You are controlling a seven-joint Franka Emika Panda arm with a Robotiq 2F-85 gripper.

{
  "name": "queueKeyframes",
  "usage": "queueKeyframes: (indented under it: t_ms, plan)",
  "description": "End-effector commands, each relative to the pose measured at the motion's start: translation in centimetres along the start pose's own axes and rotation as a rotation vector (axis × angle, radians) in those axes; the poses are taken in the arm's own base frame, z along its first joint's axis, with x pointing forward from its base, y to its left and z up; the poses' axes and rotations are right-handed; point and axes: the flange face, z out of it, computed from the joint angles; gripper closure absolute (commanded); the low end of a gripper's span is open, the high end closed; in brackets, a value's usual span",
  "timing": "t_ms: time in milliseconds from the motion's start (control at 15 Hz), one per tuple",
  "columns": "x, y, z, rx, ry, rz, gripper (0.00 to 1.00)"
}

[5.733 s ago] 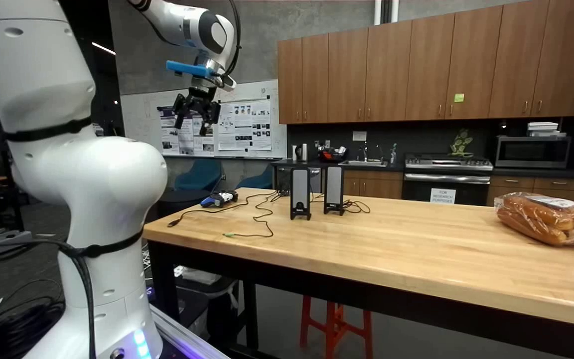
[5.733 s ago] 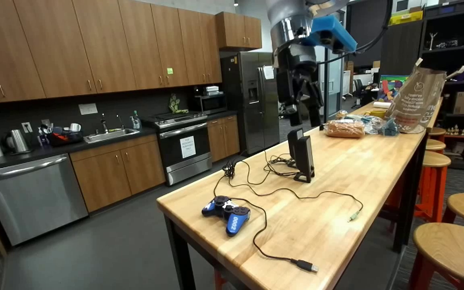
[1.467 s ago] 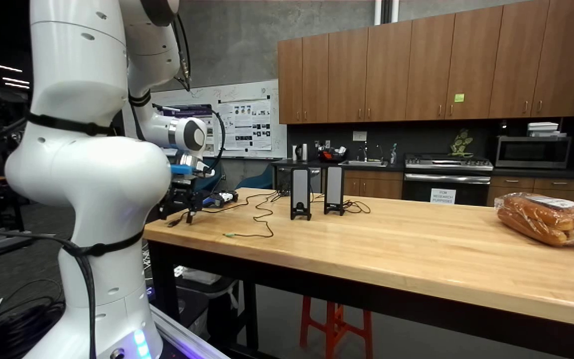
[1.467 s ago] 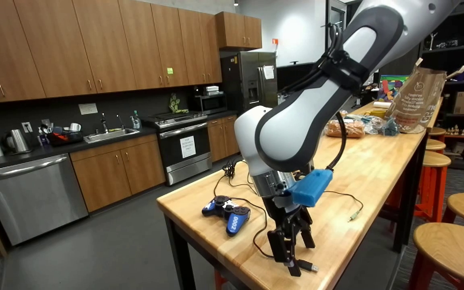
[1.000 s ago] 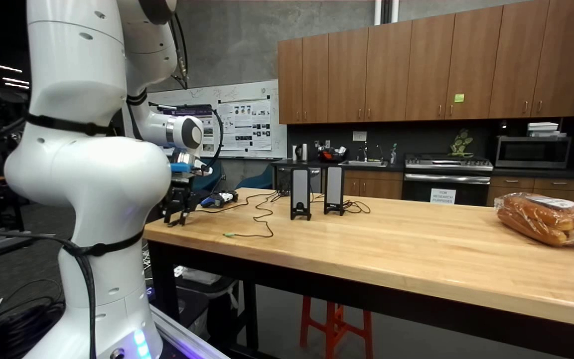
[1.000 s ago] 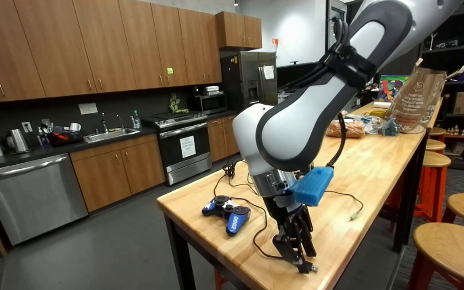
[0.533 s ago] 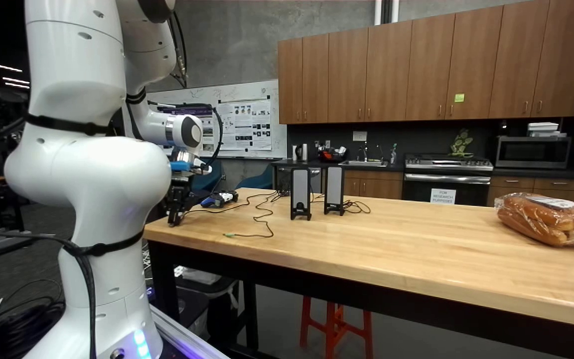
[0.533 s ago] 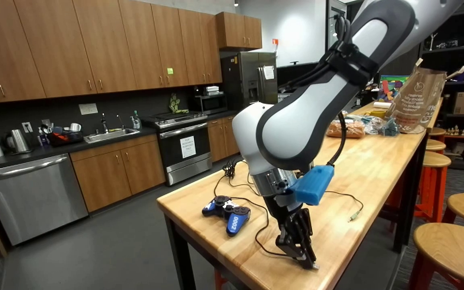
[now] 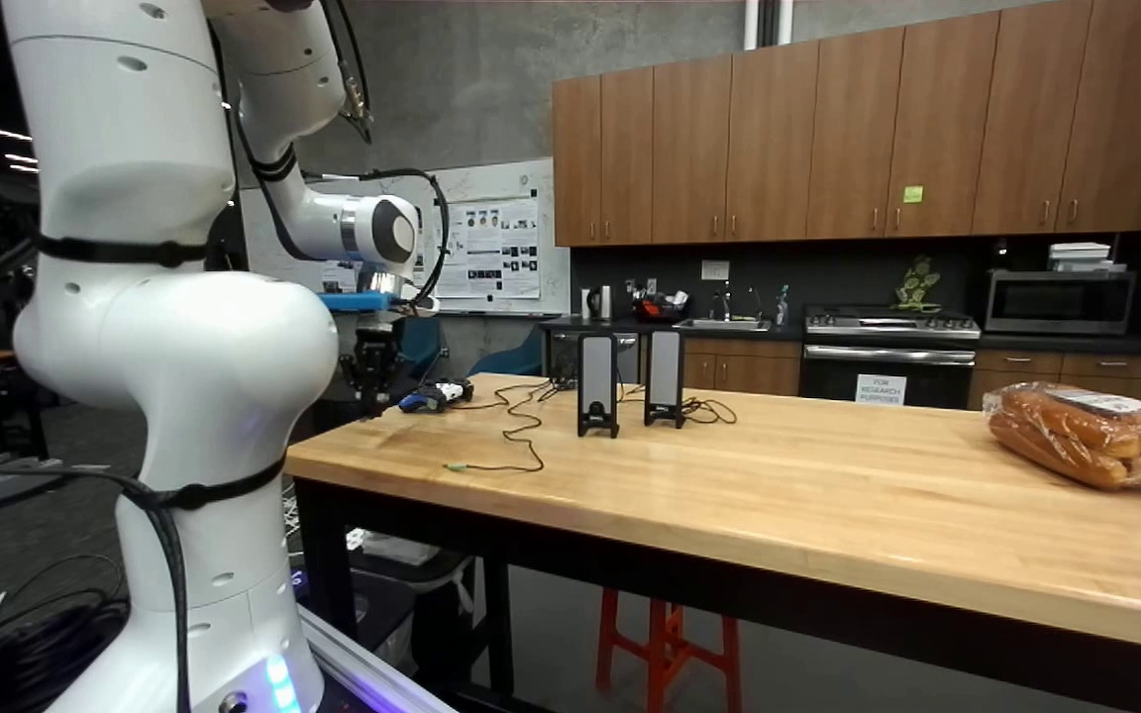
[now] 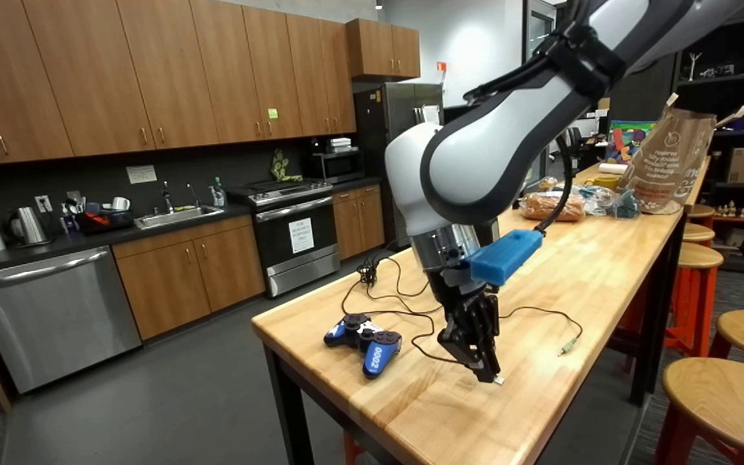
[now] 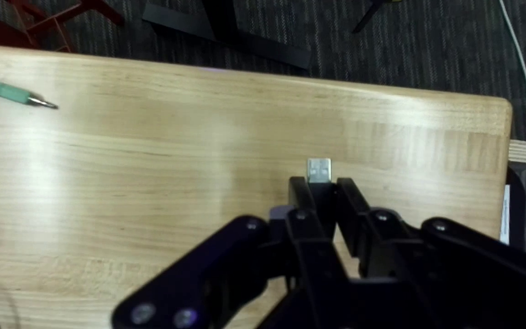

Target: Move the usb and the aux jack and place them in front of the speaker on the left

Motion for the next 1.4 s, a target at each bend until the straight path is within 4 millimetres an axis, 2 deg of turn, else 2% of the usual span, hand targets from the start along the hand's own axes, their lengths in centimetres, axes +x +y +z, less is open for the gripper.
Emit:
queueKeyframes:
  t_ms: [0,267,533,933,1333]
  plan:
    - [-1.5,3.6,-3.3,-0.023,0.035,0.114,0.95]
    - [-2.0,7.2,-5.8,-0.007,0.056,0.241,0.95]
    - [-1.5,10.0,-7.3,0.026,0.066,0.381,0.95]
    - [1.0,12.2,-8.3,0.045,0.061,0.544,0.95]
    - [4.2,13.6,-8.1,0.07,0.003,0.701,0.95]
